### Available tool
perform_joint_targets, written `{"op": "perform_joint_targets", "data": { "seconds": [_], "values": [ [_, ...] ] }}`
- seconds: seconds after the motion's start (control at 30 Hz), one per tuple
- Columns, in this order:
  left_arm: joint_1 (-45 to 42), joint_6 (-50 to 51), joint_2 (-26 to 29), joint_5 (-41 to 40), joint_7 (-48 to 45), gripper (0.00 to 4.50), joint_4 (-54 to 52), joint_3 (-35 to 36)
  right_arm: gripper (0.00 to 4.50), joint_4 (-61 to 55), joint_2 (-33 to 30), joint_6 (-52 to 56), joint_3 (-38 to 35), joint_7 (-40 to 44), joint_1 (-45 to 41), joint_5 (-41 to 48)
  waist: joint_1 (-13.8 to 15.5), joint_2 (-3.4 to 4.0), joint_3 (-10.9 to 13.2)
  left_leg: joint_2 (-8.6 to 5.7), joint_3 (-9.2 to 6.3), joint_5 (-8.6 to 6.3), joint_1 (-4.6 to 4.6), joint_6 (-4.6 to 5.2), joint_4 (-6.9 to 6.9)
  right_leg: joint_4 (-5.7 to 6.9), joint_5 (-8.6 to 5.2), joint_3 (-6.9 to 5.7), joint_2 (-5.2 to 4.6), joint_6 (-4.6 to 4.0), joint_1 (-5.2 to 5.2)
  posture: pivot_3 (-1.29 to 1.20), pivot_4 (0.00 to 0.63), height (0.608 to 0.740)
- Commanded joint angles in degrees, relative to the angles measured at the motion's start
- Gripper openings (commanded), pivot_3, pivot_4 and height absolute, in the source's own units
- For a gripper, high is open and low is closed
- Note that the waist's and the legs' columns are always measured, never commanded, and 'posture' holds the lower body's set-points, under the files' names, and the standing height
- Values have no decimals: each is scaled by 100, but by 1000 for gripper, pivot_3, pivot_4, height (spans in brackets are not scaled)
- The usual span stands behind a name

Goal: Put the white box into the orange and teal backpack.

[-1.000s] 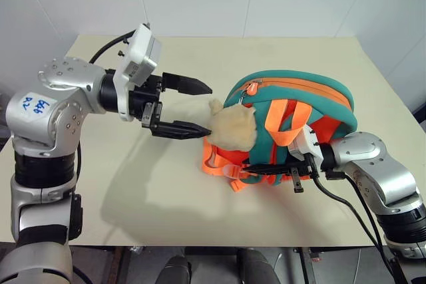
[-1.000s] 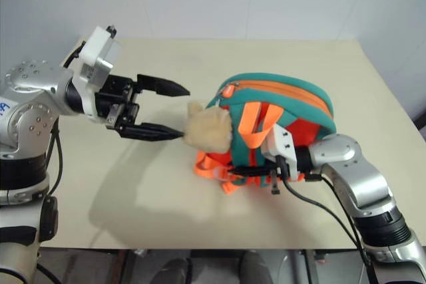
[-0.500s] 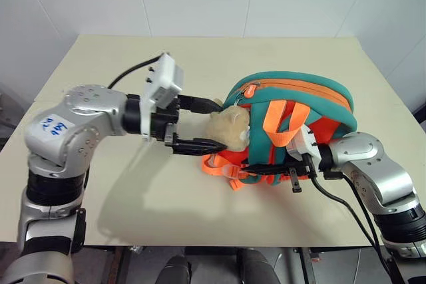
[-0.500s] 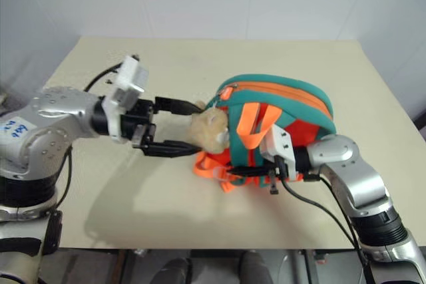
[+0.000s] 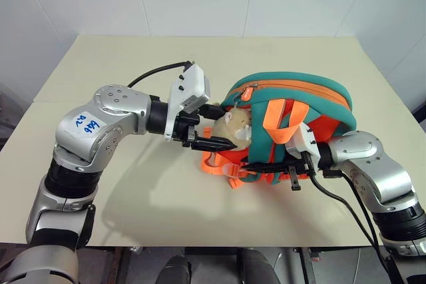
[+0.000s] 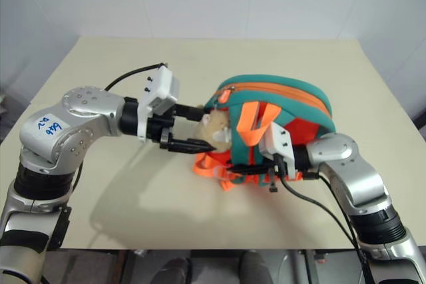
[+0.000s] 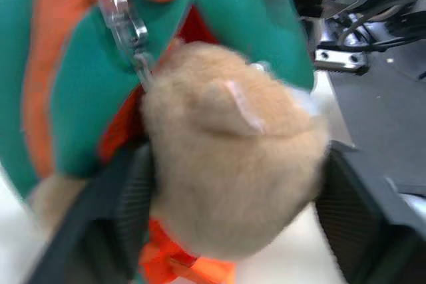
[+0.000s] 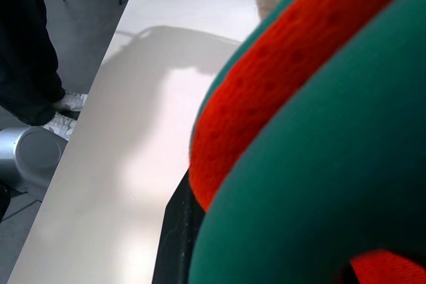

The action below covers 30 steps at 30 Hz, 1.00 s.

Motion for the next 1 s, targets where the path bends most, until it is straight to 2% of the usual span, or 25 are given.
{"op": "perform_joint_targets", "data": {
  "seconds": [0.03, 0.17, 0.37, 0.67, 1.0],
  "values": [
    [-94, 11, 36, -134, -138, 2218, -136, 29, 661, -113, 24, -26, -62, -102, -76, 0, 0, 0, 0, 0, 0, 0, 0, 0, 0, 0, 0, 0, 0, 0, 0, 0, 150, 740],
    [-86, -26, 131, -222, -283, 1384, -158, 143, 661, -116, 31, -27, -68, -128, -67, -11, -2, 0, 0, 0, 0, 0, 0, 0, 0, 0, 0, 0, 0, 0, 0, 0, 150, 740],
    [-155, -161, 546, -353, -599, 533, 104, 641, 661, -115, -63, -54, -170, -81, -8, 38, -13, 5, 3, 0, 0, 0, 0, 0, -2, -2, 0, 0, 0, 0, 0, 0, 150, 740],
    [-403, -950, 1089, 153, -770, 403, 1231, 911, 661, -119, -96, 103, -333, -227, -18, 162, -5, 7, 4, 0, 0, 0, -1, 0, -6, -9, 0, -1, -1, 0, -1, 0, 150, 740],
    [-593, -1390, 1171, 439, -1059, 402, 2015, 783, 661, -157, -53, 209, -432, -366, 24, 281, -7, 8, 5, 0, 1, -1, -4, 0, -10, -18, 0, -2, 0, 1, -1, 0, 150, 740]
  ]
}}
